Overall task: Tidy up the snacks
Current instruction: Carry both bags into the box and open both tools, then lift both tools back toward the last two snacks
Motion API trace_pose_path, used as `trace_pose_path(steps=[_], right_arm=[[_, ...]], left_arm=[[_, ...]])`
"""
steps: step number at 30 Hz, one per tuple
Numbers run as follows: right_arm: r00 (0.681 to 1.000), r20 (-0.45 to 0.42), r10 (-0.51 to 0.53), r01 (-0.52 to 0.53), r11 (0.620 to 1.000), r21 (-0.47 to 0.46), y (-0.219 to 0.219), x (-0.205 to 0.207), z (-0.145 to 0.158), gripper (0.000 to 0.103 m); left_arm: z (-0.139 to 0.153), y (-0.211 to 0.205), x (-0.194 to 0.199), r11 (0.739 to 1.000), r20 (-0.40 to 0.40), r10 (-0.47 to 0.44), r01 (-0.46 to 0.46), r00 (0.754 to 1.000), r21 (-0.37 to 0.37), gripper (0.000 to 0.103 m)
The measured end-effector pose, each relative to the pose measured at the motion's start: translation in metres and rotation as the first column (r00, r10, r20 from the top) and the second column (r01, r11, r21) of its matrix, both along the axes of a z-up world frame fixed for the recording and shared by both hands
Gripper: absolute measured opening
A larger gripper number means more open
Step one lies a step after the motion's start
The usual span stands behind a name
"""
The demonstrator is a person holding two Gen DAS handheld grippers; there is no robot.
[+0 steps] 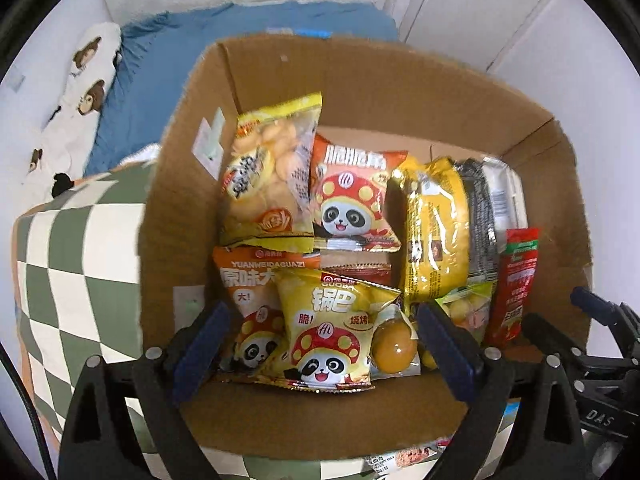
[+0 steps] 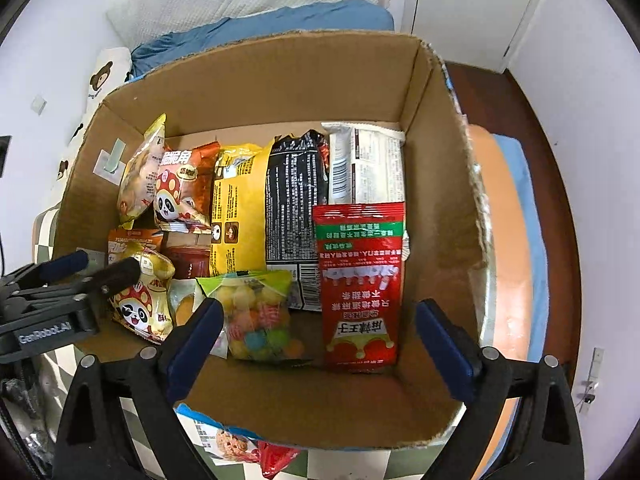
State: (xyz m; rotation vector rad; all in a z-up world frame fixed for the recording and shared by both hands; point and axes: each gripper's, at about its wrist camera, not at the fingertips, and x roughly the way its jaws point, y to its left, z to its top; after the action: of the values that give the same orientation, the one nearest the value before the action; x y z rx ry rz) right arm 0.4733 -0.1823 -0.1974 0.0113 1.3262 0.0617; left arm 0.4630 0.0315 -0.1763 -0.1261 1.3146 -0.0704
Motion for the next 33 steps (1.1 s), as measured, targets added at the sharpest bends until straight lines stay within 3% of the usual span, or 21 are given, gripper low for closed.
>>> trace_pose_path(steps=[9, 18, 27, 33], right_arm=[[0.993, 0.112, -0.037, 0.039, 0.999, -0.017, -0.007, -0.026, 0.032, 0.099], [0.969, 0.244, -0.035, 0.046, 0.998, -0.041, -0.006, -0.069, 0.077, 0.099], [0.942, 0.333, -0.047, 0.054, 0.998, -0.012, -0.005, -0.116, 0.113, 0.099], [0.954, 0.29, -0.082, 0.062, 0.995, 0.08, -0.006, -0.144, 0.106, 0.099]], left_arm=[[0.05, -0.007, -0.038, 0.997, 0.184, -0.018, 0.005, 0.983, 0.074, 0.096], [0.079, -0.011, -0.075, 0.996, 0.299, -0.02, -0.009, 0.954, 0.093, 0.096], [0.101, -0.017, -0.116, 0.997, 0.367, -0.015, -0.012, 0.93, 0.071, 0.096], [0.083, -0.017, -0.141, 0.997, 0.309, 0.008, -0.031, 0.951, 0.069, 0.096]])
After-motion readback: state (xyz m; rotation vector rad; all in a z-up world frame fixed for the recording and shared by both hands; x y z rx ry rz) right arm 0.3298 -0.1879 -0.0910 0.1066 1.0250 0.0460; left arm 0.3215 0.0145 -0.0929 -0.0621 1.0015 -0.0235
